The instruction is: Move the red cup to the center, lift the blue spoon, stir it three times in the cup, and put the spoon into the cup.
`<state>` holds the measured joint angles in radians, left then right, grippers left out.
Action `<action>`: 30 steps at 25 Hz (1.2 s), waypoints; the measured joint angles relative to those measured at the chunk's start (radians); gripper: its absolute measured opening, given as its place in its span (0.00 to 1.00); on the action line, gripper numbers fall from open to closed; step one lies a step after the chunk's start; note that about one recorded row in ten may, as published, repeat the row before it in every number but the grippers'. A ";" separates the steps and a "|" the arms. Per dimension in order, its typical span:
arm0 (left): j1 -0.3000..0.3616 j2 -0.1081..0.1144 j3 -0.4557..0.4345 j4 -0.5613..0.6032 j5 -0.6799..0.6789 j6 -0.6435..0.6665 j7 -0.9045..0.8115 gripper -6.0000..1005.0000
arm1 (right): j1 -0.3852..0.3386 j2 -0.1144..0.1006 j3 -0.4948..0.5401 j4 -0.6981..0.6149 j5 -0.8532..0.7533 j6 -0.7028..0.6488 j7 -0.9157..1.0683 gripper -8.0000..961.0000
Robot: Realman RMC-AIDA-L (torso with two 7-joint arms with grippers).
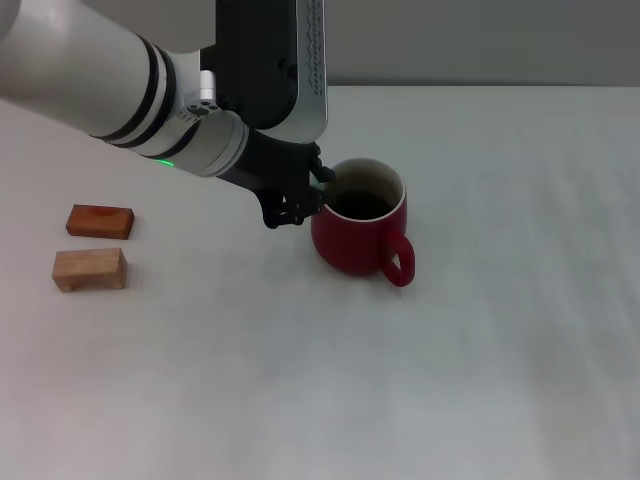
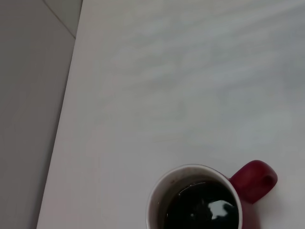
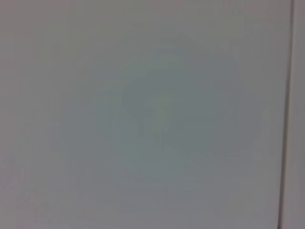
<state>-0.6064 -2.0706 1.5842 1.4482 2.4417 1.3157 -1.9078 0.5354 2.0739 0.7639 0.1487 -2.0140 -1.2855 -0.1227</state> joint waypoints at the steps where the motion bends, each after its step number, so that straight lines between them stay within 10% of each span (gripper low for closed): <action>1: 0.000 0.000 0.000 0.000 0.000 -0.001 -0.006 0.17 | 0.000 0.000 0.000 0.000 0.000 0.000 0.000 0.35; 21: 0.009 0.002 -0.025 0.033 -0.008 0.002 -0.078 0.27 | 0.003 0.000 0.000 -0.002 0.000 0.000 0.000 0.35; 30: 0.086 0.007 -0.228 0.133 -0.201 -0.021 -0.014 0.27 | -0.003 0.000 0.000 -0.003 0.000 0.001 0.000 0.35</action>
<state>-0.5200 -2.0638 1.3560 1.5817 2.2409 1.2945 -1.9215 0.5327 2.0739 0.7639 0.1456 -2.0142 -1.2846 -0.1227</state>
